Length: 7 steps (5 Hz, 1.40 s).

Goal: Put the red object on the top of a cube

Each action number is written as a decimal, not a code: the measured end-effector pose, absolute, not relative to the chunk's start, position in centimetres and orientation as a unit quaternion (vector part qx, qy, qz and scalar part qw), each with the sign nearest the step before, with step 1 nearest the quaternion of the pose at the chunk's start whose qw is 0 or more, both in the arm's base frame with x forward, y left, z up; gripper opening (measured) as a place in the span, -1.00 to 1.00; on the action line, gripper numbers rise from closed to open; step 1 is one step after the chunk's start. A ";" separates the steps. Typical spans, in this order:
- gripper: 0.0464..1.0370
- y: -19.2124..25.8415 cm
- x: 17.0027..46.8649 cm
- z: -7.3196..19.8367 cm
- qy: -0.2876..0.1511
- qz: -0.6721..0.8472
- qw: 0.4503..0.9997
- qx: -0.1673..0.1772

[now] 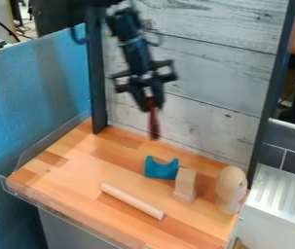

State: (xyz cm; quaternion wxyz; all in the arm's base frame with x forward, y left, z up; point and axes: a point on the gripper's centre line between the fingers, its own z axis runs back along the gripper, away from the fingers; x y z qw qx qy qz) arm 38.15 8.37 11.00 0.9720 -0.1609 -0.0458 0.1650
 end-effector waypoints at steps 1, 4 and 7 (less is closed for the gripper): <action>-0.45 3.5 39.3 10.9 -0.041 0.135 0.978 -0.152; -0.45 2.1 40.1 9.2 -0.040 0.097 0.990 -0.098; -0.45 2.4 38.7 6.9 -0.021 0.079 0.993 -0.083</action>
